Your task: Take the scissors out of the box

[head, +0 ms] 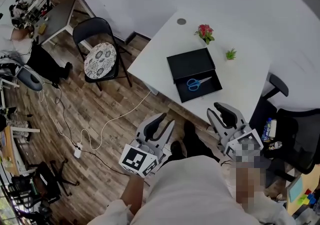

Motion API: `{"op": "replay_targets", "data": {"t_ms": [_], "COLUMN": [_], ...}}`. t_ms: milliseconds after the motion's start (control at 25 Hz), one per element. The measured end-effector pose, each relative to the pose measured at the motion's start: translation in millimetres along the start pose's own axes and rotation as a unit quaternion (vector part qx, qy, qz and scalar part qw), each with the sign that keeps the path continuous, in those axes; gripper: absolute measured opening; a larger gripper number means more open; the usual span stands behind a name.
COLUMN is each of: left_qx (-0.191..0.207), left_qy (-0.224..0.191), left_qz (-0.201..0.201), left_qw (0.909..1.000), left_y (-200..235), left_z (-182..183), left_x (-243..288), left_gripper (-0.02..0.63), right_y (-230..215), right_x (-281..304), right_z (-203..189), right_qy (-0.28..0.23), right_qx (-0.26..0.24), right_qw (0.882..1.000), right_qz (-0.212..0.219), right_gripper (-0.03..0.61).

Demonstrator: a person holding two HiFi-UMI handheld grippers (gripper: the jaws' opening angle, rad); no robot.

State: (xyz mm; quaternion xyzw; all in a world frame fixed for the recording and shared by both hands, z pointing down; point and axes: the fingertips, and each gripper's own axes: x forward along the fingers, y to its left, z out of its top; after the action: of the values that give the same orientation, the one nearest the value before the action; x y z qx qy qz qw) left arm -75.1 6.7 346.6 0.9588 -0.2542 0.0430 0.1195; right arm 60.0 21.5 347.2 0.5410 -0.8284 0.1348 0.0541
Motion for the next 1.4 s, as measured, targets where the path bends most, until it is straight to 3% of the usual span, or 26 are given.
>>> {"op": "replay_targets", "data": {"t_ms": [520, 760, 1040, 1200, 1400], "left_qx": [-0.001, -0.006, -0.015, -0.023, -0.029], "left_qy": [-0.006, -0.007, -0.01, -0.008, 0.001], "left_qz": [0.084, 0.118, 0.152, 0.162, 0.169], "left_qw": [0.9964, 0.9929, 0.9881, 0.9865, 0.9852], "left_y": [26, 27, 35, 36, 42], "left_z": [18, 17, 13, 11, 2], "left_x": [22, 32, 42, 46, 50], "left_gripper": [0.124, 0.124, 0.124, 0.124, 0.124], "right_y": [-41, -52, -69, -74, -86], "right_x": [52, 72, 89, 97, 110], "right_z": [4, -9, -26, -38, -69], "right_qy": [0.035, 0.07, 0.096, 0.123, 0.17], "right_qx": [-0.031, -0.118, -0.14, -0.172, -0.251], "right_qw": [0.997, 0.986, 0.978, 0.968, 0.944], "right_qz": [0.068, 0.09, 0.121, 0.133, 0.131], "right_gripper": [0.115, 0.114, 0.114, 0.114, 0.115]}}
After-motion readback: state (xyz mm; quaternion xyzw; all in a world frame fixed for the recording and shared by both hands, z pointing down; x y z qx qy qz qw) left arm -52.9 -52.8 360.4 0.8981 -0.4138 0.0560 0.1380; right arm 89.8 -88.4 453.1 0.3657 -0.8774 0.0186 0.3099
